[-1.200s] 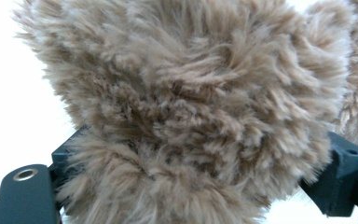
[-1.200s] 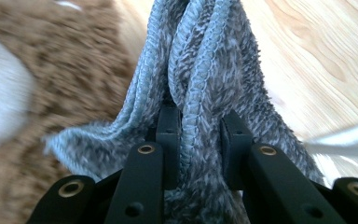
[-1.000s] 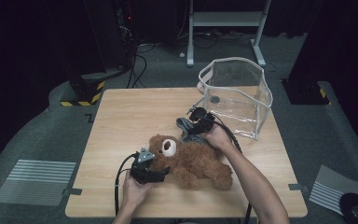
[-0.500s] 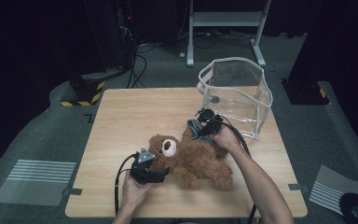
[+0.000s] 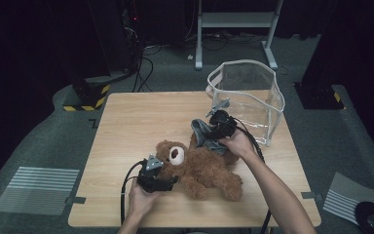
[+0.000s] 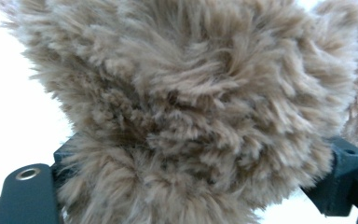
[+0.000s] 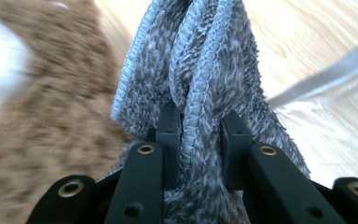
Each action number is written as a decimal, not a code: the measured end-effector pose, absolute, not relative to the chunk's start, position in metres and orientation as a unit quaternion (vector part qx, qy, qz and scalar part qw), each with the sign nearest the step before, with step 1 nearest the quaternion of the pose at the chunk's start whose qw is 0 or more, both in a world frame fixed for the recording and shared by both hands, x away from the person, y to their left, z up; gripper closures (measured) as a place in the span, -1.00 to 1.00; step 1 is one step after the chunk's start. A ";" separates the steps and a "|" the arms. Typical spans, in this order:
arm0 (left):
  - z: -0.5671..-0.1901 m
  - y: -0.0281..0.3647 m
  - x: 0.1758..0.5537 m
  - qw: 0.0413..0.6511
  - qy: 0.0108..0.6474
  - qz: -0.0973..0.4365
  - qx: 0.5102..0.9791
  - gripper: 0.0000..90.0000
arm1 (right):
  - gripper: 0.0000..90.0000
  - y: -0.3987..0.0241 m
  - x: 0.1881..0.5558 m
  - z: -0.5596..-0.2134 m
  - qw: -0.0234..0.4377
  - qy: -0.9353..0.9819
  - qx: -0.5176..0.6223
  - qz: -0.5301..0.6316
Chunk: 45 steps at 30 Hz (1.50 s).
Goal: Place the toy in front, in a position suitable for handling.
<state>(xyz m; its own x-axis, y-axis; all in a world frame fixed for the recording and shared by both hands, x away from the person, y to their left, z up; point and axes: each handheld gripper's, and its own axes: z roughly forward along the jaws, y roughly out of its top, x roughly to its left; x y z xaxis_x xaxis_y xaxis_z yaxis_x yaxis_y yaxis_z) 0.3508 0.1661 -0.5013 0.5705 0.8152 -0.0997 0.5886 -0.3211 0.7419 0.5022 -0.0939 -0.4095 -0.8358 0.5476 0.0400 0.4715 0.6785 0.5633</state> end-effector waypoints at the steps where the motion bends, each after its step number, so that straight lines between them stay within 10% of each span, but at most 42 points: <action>1: -0.501 0.166 0.351 0.383 0.441 0.147 0.798 -0.64 | 0.64 -0.093 0.500 -0.407 0.066 0.914 0.274 0.291; 45: -0.503 0.160 0.354 0.372 0.455 0.150 0.795 -0.69 | 0.63 -0.098 0.430 -0.389 0.040 0.922 0.192 0.333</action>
